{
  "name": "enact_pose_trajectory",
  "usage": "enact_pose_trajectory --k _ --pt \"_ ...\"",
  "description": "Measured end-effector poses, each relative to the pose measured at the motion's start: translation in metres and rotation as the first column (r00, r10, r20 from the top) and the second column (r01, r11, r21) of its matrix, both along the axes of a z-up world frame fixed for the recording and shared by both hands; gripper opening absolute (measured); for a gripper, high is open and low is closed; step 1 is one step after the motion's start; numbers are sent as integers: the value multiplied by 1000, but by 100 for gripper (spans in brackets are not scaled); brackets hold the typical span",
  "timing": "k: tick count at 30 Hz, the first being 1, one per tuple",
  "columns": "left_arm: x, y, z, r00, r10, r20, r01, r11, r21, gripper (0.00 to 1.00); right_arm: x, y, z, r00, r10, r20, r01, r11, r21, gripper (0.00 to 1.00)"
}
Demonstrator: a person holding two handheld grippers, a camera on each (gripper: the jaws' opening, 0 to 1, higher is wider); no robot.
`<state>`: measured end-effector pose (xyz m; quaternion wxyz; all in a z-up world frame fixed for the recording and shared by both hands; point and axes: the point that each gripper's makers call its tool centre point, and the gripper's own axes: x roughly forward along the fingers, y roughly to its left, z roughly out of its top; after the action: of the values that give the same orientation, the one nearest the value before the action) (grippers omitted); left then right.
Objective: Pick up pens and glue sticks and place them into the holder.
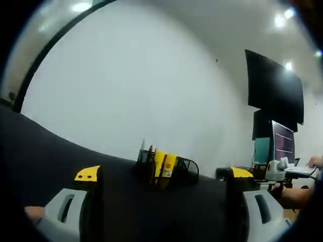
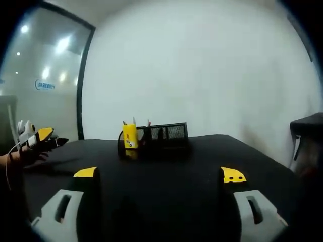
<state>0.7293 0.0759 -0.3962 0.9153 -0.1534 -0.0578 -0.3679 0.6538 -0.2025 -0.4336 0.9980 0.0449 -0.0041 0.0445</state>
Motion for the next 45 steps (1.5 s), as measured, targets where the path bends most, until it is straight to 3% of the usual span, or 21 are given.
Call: enact_pose_trajectory --k 2,9,16,18,21,24,28,32,45 --pt "-6 -5 0 1000 -18 9 18 1000 -9 96 -1 0 5 1000 1 27 -1 1000 5 92" --pt "-9 -9 -1 998 22 53 -23 999 24 96 0 -6 11 999 -12 39 9 998 66 92" --pt "-11 -11 0 1000 -8 23 8 1000 29 96 2 -8 7 999 -37 13 37 999 40 93" --pt "-10 -12 -6 1000 -23 -19 24 999 37 96 2 -12 14 997 -65 51 62 997 50 93" --pt "-10 -11 -7 1000 -23 -14 24 999 40 96 4 -17 17 995 -89 53 86 995 60 92" --pt "-7 -9 -6 1000 -24 -16 24 999 43 96 6 -19 9 996 -90 7 90 996 4 92" --pt "-6 -12 -9 998 -38 -41 40 998 42 96 5 -23 4 994 -108 -11 107 992 -73 92" --pt "-6 -15 -9 998 -44 -40 45 998 46 96 2 -22 7 995 -100 9 101 992 -70 92" --pt "-5 -20 -17 999 -41 -34 43 996 74 96 2 -19 2 996 -88 -3 87 991 -101 92"
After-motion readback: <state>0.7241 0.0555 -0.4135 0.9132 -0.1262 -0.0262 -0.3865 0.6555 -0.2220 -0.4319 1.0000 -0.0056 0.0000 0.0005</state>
